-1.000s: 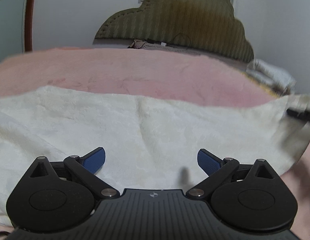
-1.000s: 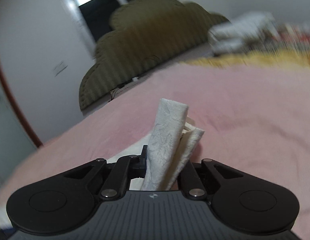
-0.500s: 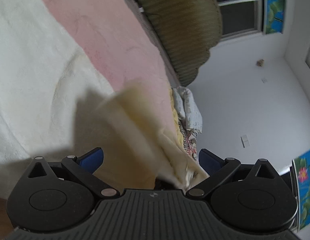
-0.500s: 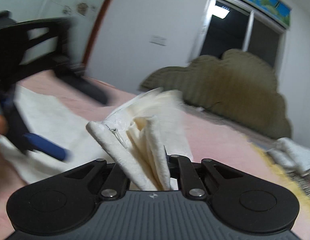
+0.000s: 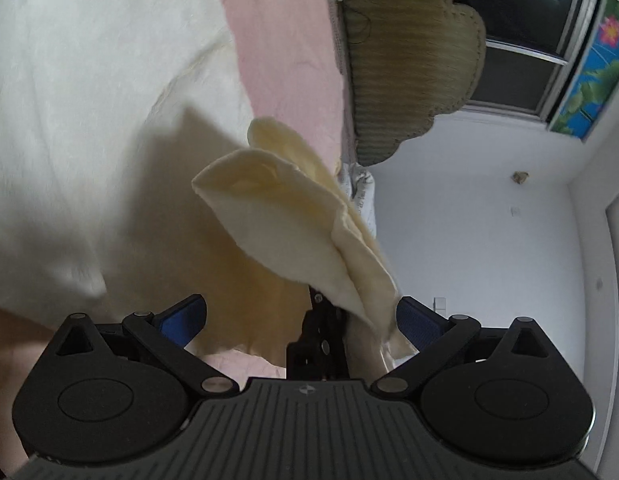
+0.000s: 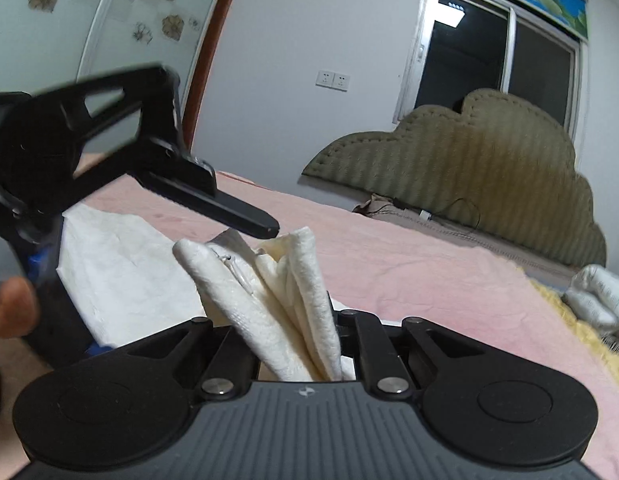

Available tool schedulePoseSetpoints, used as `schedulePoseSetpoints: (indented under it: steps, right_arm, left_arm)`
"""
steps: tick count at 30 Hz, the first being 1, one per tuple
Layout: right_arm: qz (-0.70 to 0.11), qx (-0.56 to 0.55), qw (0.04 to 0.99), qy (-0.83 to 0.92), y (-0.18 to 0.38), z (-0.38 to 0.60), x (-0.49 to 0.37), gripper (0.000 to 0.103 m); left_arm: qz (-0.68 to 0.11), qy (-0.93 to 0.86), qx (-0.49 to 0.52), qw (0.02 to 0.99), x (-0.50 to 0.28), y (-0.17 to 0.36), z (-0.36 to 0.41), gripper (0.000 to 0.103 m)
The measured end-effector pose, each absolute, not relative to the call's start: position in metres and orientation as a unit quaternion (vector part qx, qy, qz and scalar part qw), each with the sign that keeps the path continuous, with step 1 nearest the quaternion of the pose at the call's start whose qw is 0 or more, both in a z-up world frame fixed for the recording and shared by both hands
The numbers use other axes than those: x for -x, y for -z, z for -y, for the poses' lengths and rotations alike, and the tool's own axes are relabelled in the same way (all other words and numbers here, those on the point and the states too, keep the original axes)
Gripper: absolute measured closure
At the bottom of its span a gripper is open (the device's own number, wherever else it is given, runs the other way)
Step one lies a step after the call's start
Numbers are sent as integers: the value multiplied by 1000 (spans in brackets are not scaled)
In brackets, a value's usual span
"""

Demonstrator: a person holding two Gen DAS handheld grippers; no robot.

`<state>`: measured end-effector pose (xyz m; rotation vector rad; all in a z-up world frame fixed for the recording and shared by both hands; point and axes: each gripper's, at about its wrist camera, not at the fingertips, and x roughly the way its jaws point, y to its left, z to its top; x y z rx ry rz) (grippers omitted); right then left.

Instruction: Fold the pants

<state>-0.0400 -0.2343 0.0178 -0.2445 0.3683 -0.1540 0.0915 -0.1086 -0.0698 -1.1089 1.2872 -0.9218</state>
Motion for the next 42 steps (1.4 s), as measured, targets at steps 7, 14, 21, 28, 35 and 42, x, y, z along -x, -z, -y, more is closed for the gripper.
schedulePoseSetpoints:
  steps: [7,14,21,28,35,42]
  right_arm:
    - [-199,191,960,41,-6,225,47,93]
    - [-194,201,960,26,-7,221,45,93]
    - [-184,214,959,5,-12,205,28,93]
    - [-182,219,957,-50,-9,160,-14,93]
    - [-274,255,924,-72,32,131,-57,89]
    - [-257,239,935,-53,26,139,-35,50]
  left_arm:
    - [-539,326,489,604,-117,72,105,4]
    - [-550,338,460,610,-139,68,100,73]
    - [-484,361,318,731,-157,8,89,97]
    - [-419,300,130,847,-157,-36,78,96]
    - [-459,204,4,864,-163,-2,73,60]
    - [-364,113,-94,919,-119,-23,18,23]
